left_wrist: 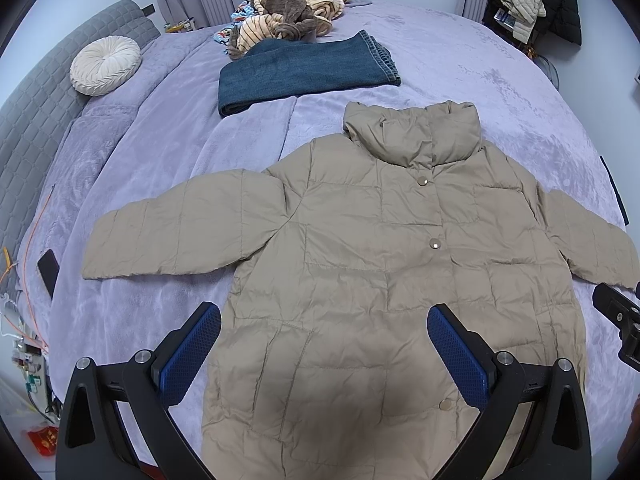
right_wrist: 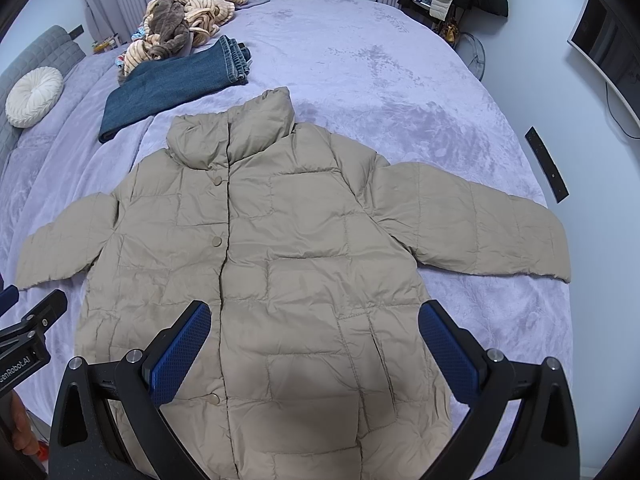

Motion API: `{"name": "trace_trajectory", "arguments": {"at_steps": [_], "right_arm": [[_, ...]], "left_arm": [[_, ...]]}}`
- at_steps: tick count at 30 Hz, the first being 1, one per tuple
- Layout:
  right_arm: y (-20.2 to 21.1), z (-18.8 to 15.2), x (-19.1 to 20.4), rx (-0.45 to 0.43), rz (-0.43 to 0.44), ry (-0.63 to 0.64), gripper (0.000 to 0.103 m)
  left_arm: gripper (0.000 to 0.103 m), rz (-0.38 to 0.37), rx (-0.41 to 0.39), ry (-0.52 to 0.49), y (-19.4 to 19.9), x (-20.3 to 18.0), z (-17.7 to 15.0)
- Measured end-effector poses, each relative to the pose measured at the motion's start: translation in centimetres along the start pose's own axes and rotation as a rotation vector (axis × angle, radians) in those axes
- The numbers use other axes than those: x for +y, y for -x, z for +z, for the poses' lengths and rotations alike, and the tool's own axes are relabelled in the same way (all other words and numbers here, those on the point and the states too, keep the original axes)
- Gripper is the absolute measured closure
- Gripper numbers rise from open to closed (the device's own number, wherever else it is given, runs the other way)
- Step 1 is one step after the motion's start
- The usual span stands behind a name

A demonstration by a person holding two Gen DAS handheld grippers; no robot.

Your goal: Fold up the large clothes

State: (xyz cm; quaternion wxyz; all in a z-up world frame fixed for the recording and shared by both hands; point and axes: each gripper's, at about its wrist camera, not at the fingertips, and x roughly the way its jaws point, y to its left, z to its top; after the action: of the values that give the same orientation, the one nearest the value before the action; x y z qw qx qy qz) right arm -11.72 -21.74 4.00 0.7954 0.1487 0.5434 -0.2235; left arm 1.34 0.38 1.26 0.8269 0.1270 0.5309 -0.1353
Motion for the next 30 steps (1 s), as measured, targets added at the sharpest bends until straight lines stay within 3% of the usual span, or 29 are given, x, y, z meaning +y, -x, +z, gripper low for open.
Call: {"name": "trace_trajectory", "arguments": {"at_steps": [30], "right_arm": [[0.12, 0.01, 0.17, -0.001, -0.003, 0.004, 0.0]], "left_arm": [[0.0, -0.001, 0.001, 0.0, 0.01, 0.23, -0.03]]}}
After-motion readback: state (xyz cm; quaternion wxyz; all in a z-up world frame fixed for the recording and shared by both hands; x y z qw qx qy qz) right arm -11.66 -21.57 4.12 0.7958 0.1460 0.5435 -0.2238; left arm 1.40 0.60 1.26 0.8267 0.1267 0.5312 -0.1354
